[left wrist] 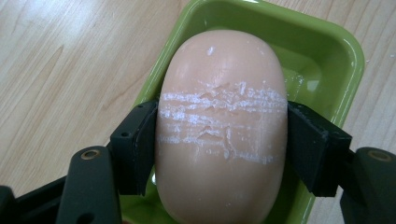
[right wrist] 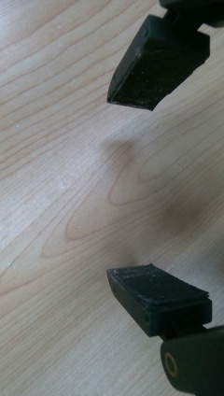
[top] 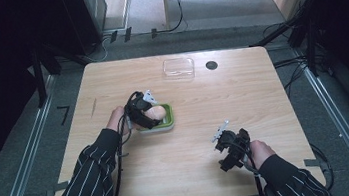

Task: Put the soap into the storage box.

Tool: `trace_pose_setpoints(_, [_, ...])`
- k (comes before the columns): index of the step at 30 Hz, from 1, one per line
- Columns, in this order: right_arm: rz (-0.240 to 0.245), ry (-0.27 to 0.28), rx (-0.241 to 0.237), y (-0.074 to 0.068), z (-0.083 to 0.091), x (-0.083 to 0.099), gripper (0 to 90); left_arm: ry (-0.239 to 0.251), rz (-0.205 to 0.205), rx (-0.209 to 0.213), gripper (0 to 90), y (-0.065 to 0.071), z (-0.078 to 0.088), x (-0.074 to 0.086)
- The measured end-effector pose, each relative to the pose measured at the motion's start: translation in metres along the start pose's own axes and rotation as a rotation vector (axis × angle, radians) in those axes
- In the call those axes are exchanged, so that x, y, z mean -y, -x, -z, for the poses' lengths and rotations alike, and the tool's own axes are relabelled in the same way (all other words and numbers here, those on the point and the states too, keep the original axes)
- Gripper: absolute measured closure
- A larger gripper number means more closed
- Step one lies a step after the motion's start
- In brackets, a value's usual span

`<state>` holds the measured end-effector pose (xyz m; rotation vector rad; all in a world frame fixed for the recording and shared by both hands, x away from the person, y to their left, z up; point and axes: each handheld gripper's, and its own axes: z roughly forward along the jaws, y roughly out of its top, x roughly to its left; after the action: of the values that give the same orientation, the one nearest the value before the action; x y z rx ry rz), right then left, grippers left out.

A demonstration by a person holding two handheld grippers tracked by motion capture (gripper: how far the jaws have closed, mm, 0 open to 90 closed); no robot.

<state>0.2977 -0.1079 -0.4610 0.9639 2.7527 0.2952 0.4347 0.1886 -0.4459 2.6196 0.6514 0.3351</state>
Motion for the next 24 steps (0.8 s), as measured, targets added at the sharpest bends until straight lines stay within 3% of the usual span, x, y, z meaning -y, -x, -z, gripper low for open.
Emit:
trace_pose_setpoints(11, [-0.005, -0.001, 0.0, 0.0, 0.0002, 0.0003, 14.6, 0.014, -0.017, -0.019, 31.9, 0.0006, 0.0034, -0.0018])
trace_pose_setpoints(24, [-0.004, -0.004, 0.0, 0.0026, -0.0014, 0.0001, 14.6, 0.007, 0.017, -0.021, 24.4, -0.0011, 0.005, -0.0024])
